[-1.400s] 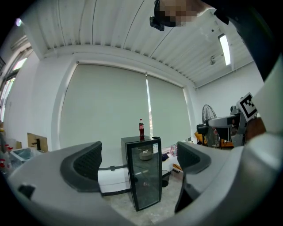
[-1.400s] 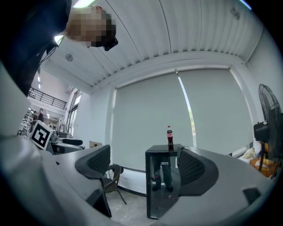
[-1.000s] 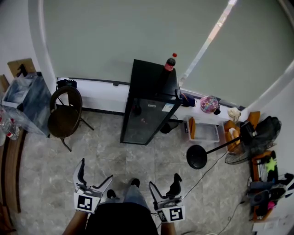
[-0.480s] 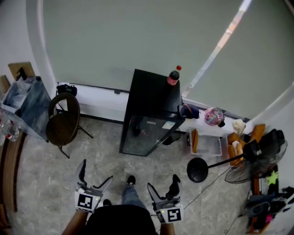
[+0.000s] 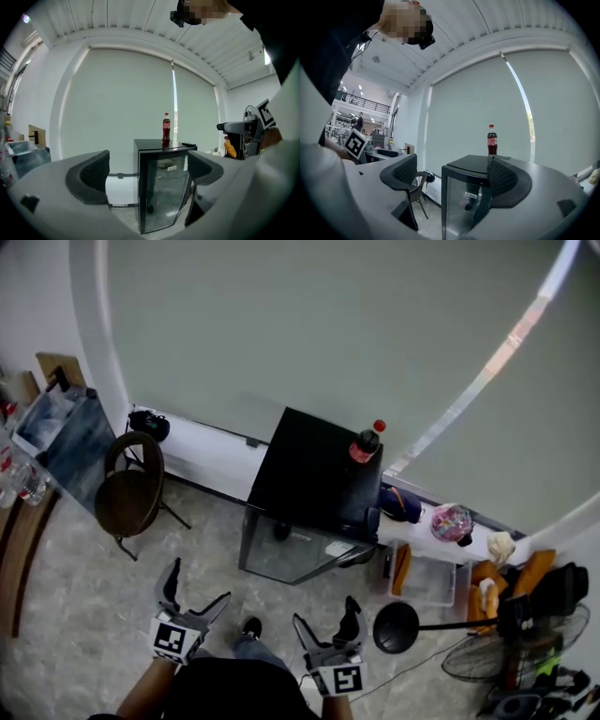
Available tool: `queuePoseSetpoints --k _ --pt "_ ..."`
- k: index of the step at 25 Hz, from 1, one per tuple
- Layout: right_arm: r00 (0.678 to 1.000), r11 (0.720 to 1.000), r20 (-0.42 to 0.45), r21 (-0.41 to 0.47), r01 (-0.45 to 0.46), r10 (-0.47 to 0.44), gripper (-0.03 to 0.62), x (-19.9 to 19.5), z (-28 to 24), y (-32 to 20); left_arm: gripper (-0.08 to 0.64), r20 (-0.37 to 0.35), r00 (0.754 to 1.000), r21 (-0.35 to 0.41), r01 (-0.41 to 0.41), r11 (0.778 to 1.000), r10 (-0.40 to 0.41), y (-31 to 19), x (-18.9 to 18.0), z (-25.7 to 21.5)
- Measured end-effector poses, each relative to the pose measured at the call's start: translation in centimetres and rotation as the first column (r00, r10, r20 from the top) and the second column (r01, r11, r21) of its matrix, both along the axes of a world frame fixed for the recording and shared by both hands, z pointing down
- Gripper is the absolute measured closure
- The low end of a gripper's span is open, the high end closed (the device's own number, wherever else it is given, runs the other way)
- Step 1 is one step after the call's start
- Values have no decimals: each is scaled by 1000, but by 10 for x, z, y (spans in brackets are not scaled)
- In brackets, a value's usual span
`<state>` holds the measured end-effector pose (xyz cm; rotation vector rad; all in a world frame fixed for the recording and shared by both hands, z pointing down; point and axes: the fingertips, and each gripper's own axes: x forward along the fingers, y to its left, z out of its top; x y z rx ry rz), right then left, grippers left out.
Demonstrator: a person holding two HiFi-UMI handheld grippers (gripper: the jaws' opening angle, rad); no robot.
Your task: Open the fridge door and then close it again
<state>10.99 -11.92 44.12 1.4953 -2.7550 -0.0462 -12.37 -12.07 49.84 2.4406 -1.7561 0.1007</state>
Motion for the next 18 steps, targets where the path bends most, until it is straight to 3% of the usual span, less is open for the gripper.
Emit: queuePoseSetpoints --k 6,13,18 --pt "997 996 -21 -33 78 -78 132 -1 10 -44 46 12 1000 -57 -6 998 7 -34 12 27" --pt "997 994 -27 -84 72 -74 132 -14 21 -66 74 13 994 -124 -108 986 110 -85 19 96" --pt "998 995 -37 -83 53 -56 133 -33 19 -69 108 17 981 -191 -188 963 195 -121 21 161"
